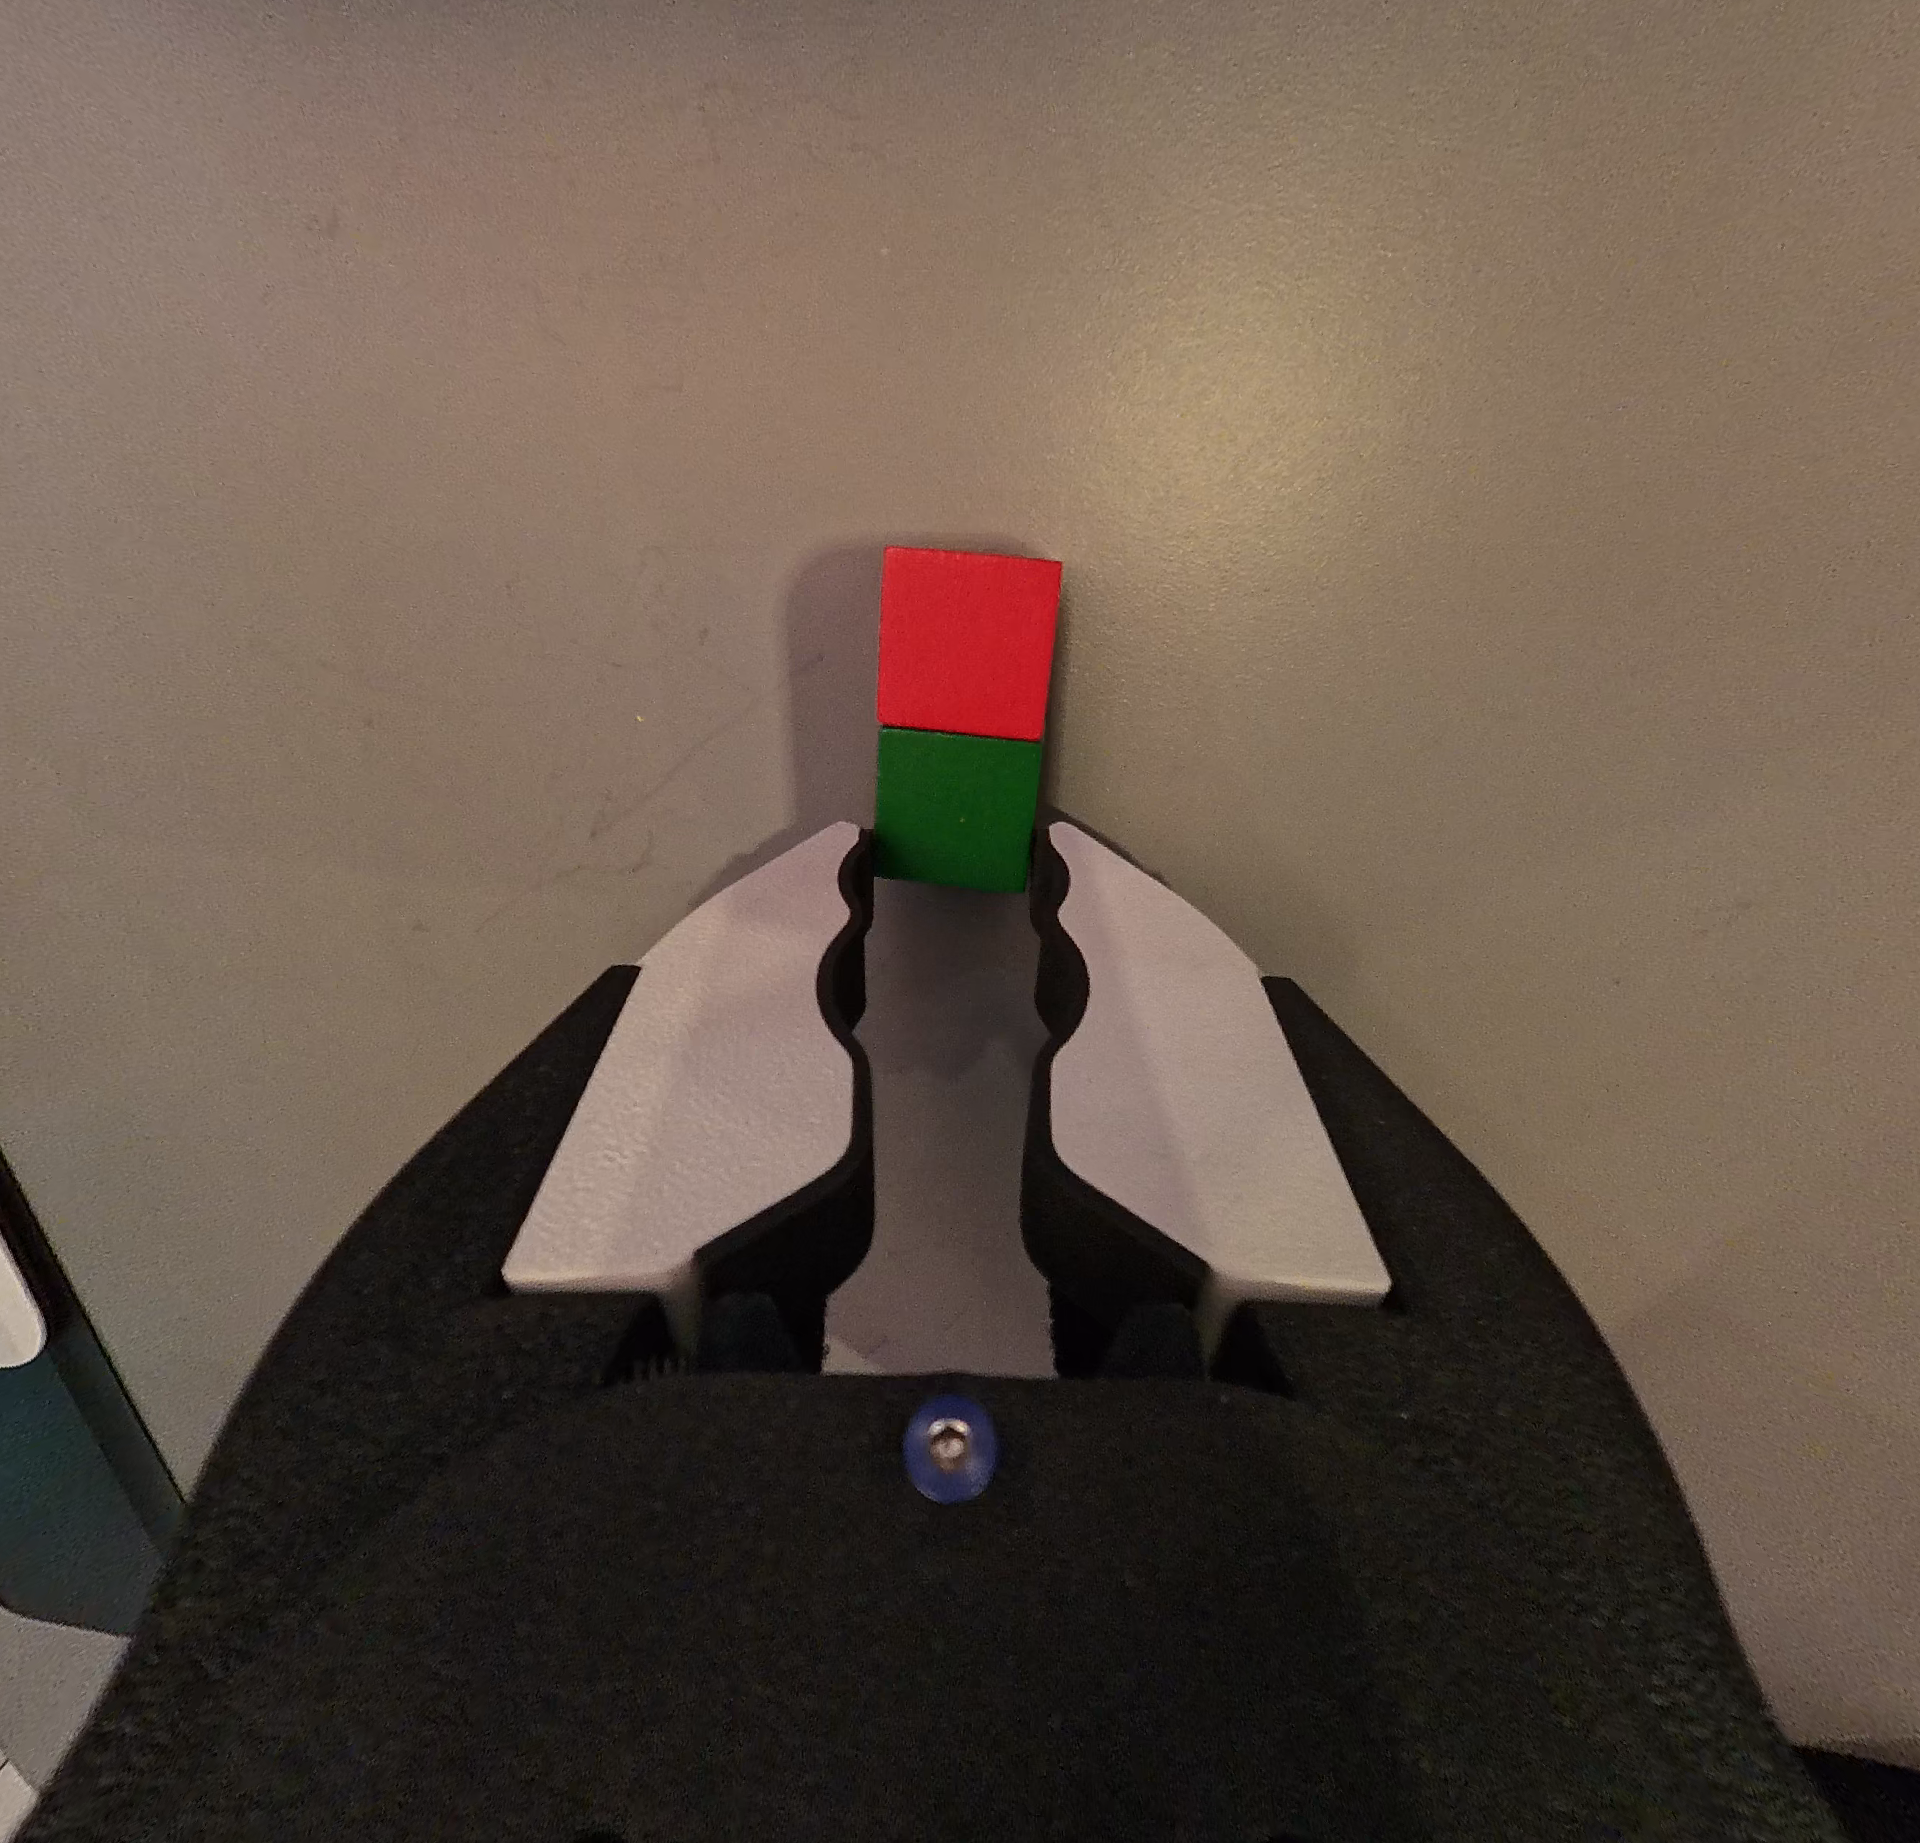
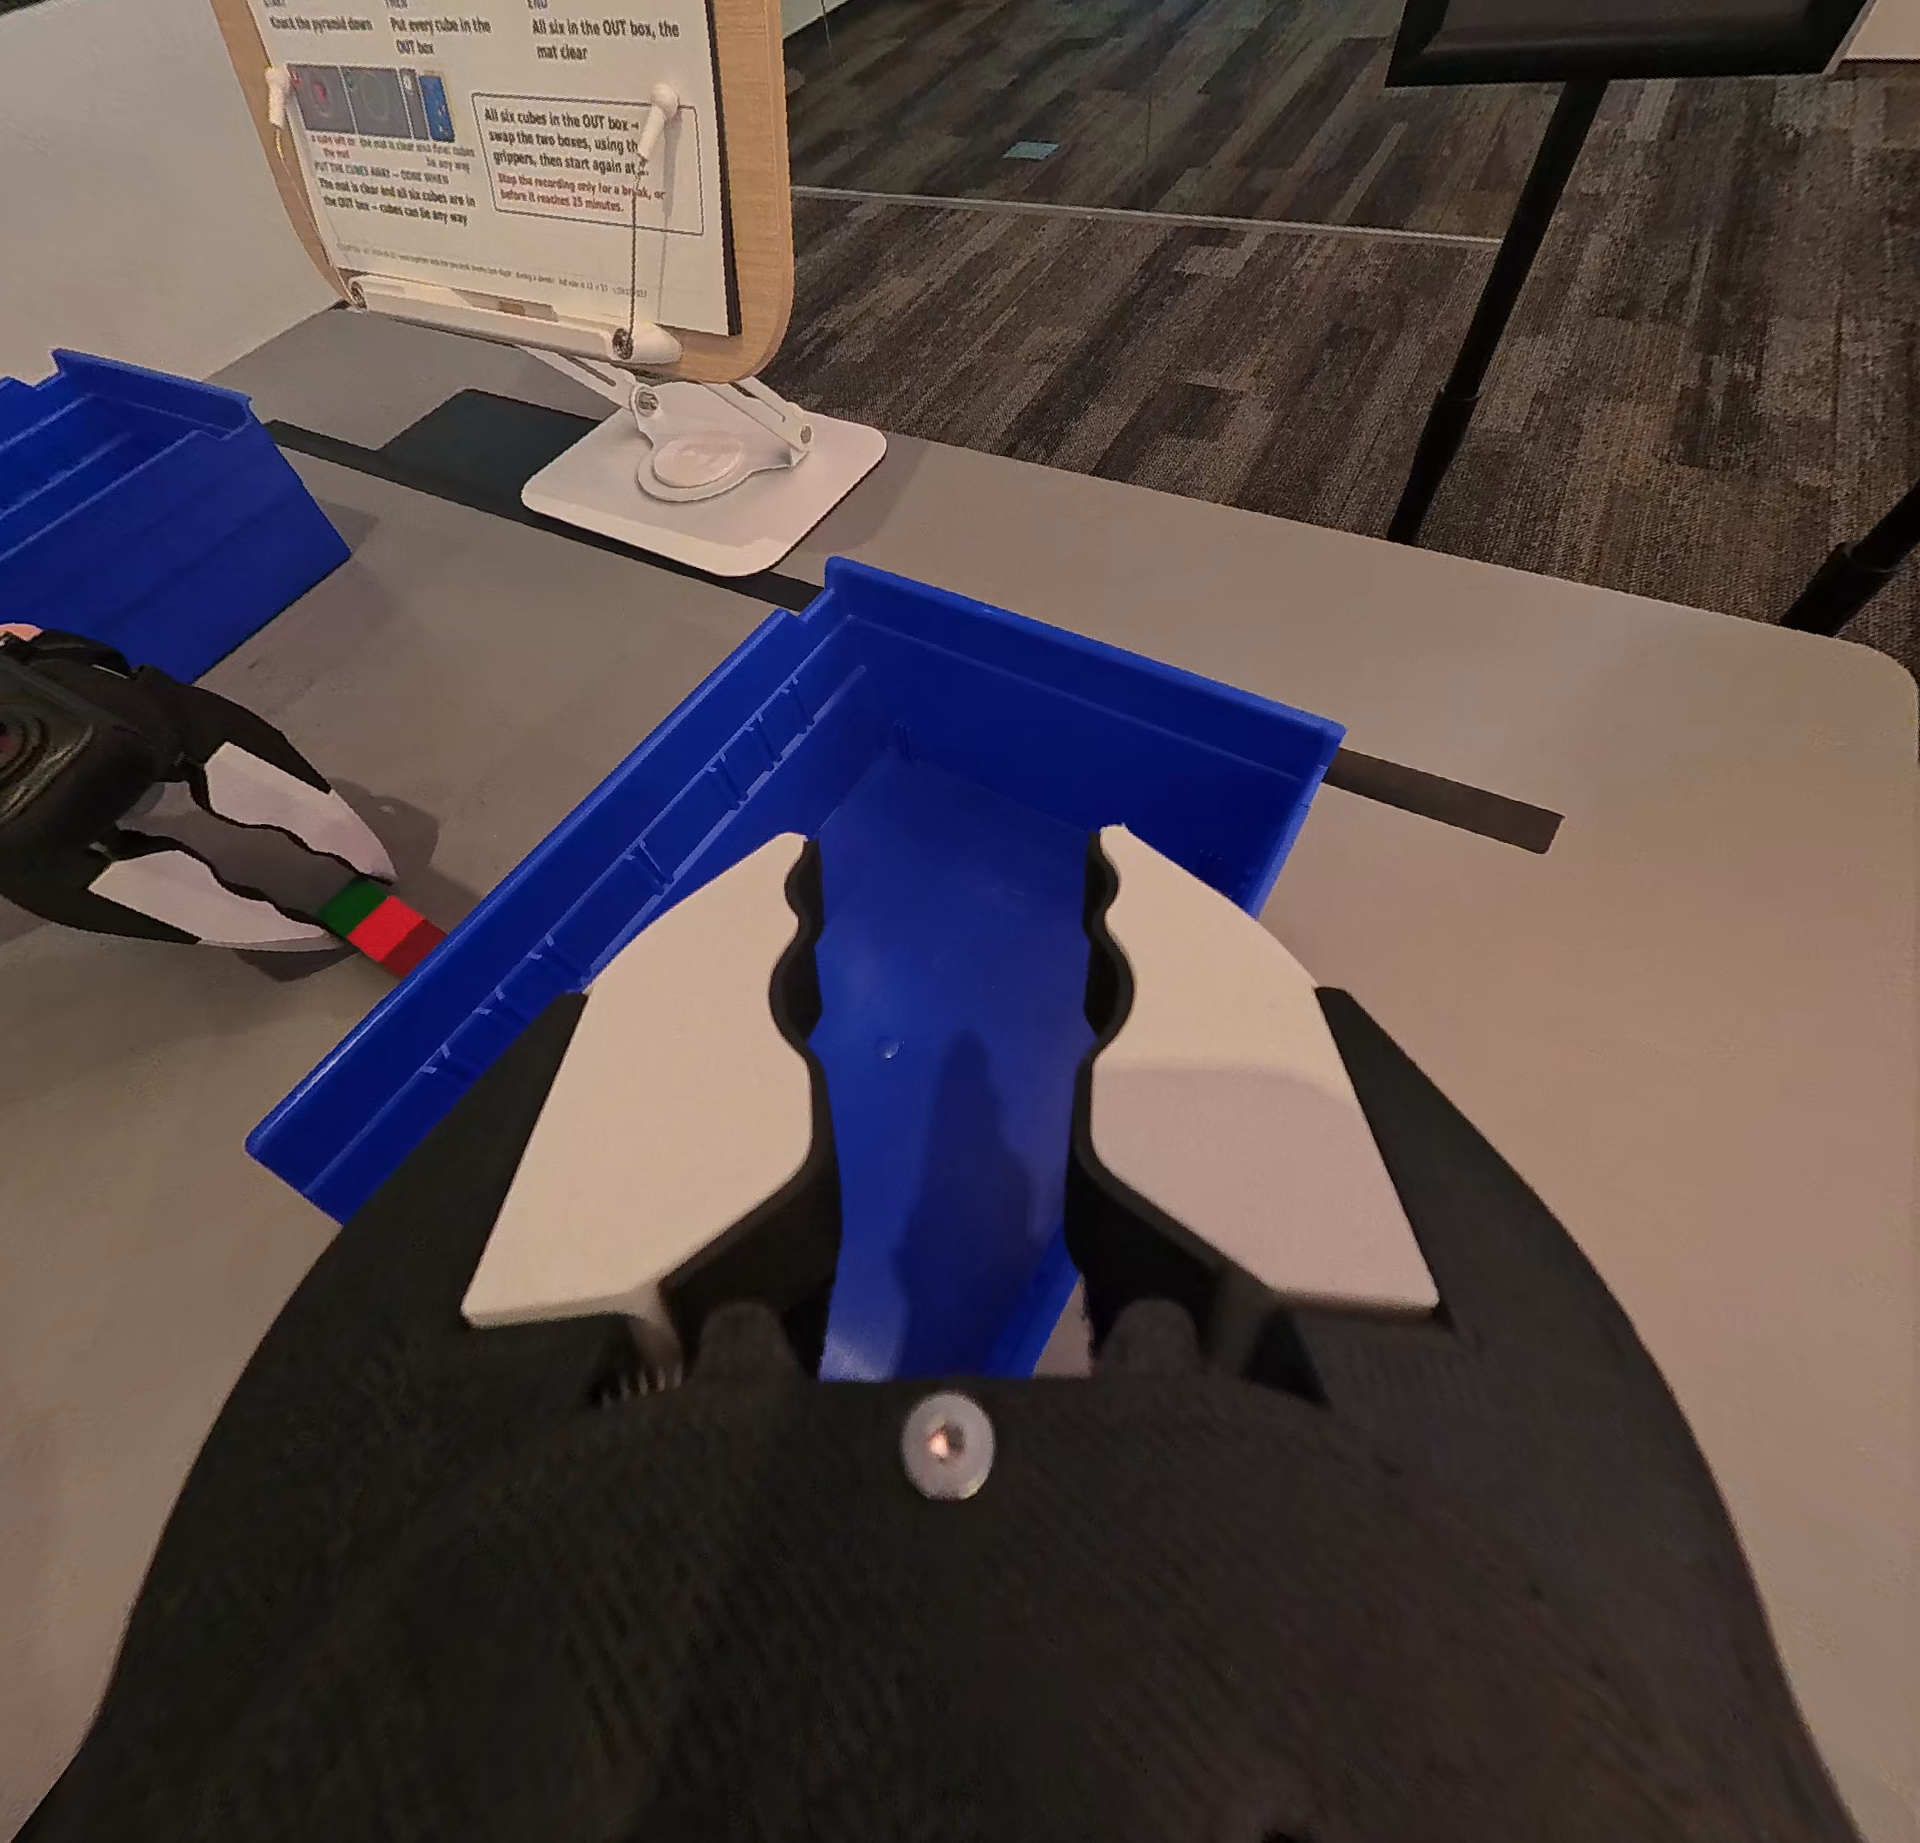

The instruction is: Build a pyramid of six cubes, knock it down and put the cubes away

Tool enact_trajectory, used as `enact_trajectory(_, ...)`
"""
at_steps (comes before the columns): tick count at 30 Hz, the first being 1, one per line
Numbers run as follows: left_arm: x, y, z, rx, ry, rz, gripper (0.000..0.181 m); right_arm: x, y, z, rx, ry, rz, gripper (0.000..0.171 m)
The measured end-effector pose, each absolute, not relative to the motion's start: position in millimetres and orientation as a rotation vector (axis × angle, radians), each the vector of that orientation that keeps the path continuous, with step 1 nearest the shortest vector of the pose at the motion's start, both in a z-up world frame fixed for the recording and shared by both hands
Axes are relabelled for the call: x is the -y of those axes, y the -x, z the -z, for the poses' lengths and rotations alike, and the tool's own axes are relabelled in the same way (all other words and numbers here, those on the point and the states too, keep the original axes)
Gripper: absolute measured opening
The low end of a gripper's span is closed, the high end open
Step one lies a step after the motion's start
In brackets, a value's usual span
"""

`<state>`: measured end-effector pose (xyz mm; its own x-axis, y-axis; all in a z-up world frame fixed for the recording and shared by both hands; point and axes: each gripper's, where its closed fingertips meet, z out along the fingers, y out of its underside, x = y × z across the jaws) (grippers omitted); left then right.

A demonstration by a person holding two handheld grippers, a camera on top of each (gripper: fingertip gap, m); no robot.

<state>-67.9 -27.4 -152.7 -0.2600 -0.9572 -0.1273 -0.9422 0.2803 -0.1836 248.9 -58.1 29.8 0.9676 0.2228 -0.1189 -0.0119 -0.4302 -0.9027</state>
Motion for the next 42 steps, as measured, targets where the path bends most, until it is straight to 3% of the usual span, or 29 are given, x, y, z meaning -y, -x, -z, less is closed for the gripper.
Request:
enact_trajectory(12,29.3,68.9,139.5,-2.304,1.765,0.140,0.043,57.4,-248.3,-28.3,0.152,2.008,-0.267,0.050)
enact_trajectory(17,22.1,91.8,75.8,-2.110,1.732,0.209,0.043,57.5,-247.2,-28.7,0.159,2.008,-0.267,0.050)
enact_trajectory(21,-15.3,165.9,4.9,-1.790,1.841,0.155,0.045,61.9,-244.9,-30.4,0.172,2.018,-0.264,0.051)
enact_trajectory(24,-58.0,254.9,-12.1,-1.526,2.053,-0.013,0.049,65.4,-243.4,-38.6,0.180,1.992,-0.256,0.051)
enact_trajectory(28,-90.3,354.3,21.2,-1.369,2.296,-0.122,0.046,67.6,-238.8,-48.9,0.190,1.950,-0.272,0.051)
enact_trajectory(33,-93.8,426.9,97.9,-1.700,2.403,-0.272,0.052,65.6,-232.8,-47.3,0.210,1.953,-0.287,0.051)
enact_trajectory(37,-107.5,434.2,115.3,-1.771,2.343,-0.283,0.054,64.5,-232.4,-45.5,0.211,1.963,-0.280,0.051)
enact_trajectory(42,-112.8,427.9,123.6,-1.864,2.262,-0.222,0.044,66.2,-233.9,-47.4,0.202,1.955,-0.281,0.051)
